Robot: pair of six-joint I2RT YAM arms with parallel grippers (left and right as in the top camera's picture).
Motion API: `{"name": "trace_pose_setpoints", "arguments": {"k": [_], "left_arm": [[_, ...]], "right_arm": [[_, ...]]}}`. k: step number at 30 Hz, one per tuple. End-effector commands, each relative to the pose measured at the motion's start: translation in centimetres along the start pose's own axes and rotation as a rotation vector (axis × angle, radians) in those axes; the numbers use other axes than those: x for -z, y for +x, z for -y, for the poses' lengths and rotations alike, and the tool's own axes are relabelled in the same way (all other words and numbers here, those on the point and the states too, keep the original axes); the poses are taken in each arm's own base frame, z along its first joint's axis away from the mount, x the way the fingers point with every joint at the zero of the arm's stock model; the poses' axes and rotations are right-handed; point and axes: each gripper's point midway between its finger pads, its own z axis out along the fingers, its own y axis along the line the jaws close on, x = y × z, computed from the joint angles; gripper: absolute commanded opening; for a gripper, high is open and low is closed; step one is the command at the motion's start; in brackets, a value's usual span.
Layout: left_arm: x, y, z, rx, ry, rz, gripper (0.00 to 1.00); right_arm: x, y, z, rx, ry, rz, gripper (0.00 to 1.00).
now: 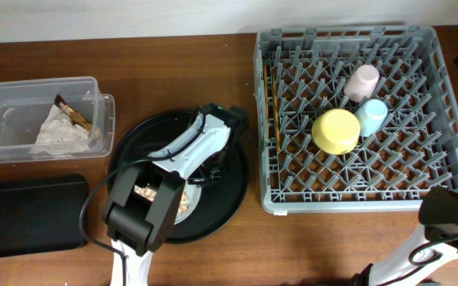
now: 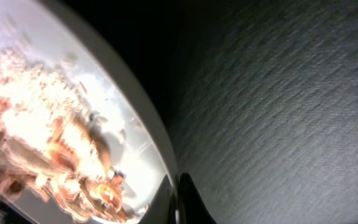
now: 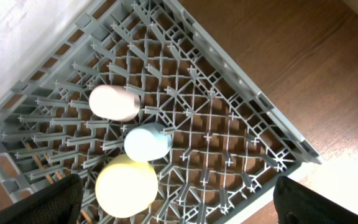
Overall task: Sort waste into correct bins and load items into the dishwasher rack
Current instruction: 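Carry the plate over the small black tray and tip the scraps onto it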
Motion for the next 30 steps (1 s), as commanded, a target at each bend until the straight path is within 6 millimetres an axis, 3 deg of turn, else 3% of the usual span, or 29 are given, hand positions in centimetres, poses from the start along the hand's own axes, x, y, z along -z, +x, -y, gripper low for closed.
{"name": "trace_pose_setpoints", "arguments": {"k": [1, 3, 5, 9, 14, 17, 22, 25, 30], "left_arm": [[3.1, -1.6, -2.2, 0.020, -0.055, 0.035, 0.01], [4.7, -2.4, -4.6, 0.053, -0.097, 0.034, 0.01], [5.9, -4.5, -7.7, 0.064, -0.080, 0.025, 0.00], [6.7, -8.4, -16.0, 0.224, 0.001, -0.012, 0.00], [4.1, -10.3, -23.2, 0.377, 0.345, -0.115, 0.00], [2.7, -10.2, -27.3, 0.509, 0.402, -0.134, 0.00], [4.1, -11.4, -28.6, 0.550, 0.814, -0.084, 0.00], [5.6, -11.6, -30.8, 0.588, 1.057, -0.017, 0.00], [5.3, -9.3, -36.0, 0.708, 1.201, 0.032, 0.00]], "right_arm": [[0.2, 0.0, 0.3, -0.010, 0.008, 0.003, 0.98], [0.2, 0.0, 0.3, -0.010, 0.008, 0.003, 0.98], [0.2, 0.0, 0.3, -0.010, 0.008, 0.003, 0.99], [0.2, 0.0, 0.3, -0.010, 0.008, 0.003, 0.98], [0.2, 0.0, 0.3, -0.010, 0.008, 0.003, 0.98], [0.2, 0.0, 0.3, -0.010, 0.008, 0.003, 0.98], [0.2, 0.0, 0.3, -0.010, 0.008, 0.003, 0.99], [0.2, 0.0, 0.3, -0.010, 0.008, 0.003, 0.98], [0.2, 0.0, 0.3, -0.010, 0.008, 0.003, 0.98]]}}
